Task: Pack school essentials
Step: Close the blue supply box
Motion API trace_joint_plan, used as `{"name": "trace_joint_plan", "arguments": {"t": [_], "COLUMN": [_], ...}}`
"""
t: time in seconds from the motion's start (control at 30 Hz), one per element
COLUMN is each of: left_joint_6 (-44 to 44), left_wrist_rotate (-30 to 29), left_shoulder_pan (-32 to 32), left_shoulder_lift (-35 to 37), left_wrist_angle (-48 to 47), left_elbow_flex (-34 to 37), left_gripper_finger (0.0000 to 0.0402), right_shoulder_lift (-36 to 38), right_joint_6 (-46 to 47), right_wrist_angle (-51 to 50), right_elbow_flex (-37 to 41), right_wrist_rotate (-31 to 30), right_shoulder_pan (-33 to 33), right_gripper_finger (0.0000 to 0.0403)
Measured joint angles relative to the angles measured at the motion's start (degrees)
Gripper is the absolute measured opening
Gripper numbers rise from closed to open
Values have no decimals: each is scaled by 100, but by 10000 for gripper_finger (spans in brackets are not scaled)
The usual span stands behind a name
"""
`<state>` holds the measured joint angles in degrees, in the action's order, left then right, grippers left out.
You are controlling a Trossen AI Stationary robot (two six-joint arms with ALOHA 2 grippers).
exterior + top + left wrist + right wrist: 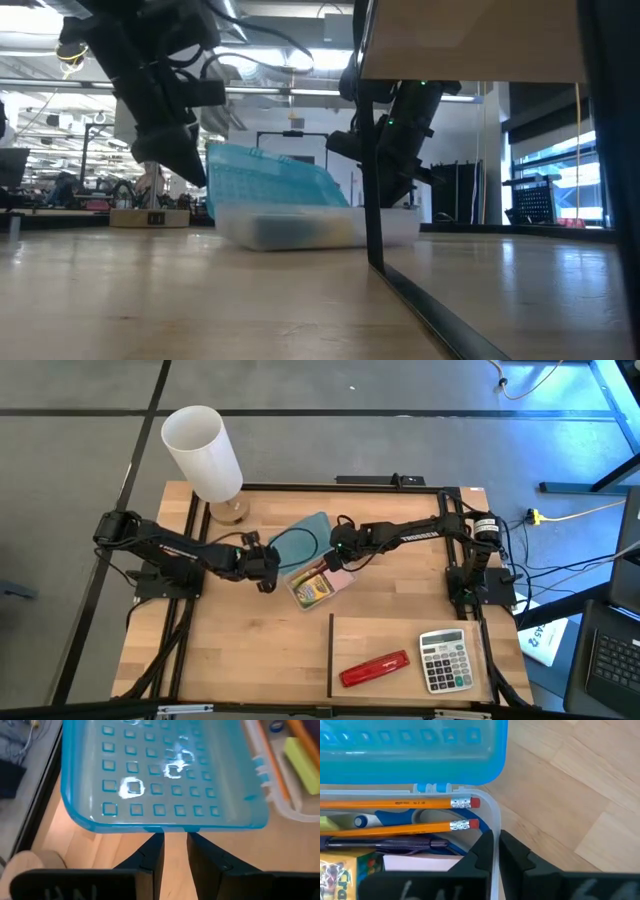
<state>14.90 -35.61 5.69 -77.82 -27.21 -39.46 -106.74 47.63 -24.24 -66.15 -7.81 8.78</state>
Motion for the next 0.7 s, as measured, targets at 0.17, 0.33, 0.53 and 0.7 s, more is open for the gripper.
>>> {"name": "trace_joint_plan", "arguments": {"t": [0.17, 0.33, 0.53, 0.7], "left_joint_6": [-375, -772, -1220, -1570], "left_wrist_rotate": [-112, -106, -92, -69], "left_shoulder_pan": [188, 348, 532, 659], "left_shoulder_lift": [0, 2, 2, 2], "left_wrist_angle": [122, 168, 248, 430], "left_elbow_flex": [0, -2, -11, -13], "left_gripper_finger": [77, 77, 77, 77], "right_shoulder_lift": [0, 0, 0, 0], "right_joint_6": [9, 11, 16, 19], "right_wrist_angle": [-34, -72, -78, -78], "right_elbow_flex": [0, 0, 0, 0], "right_wrist_rotate": [-9, -9, -9, -11], "right_shoulder_pan": [0, 2, 0, 2], "right_gripper_finger": [19, 19, 19, 19]}}
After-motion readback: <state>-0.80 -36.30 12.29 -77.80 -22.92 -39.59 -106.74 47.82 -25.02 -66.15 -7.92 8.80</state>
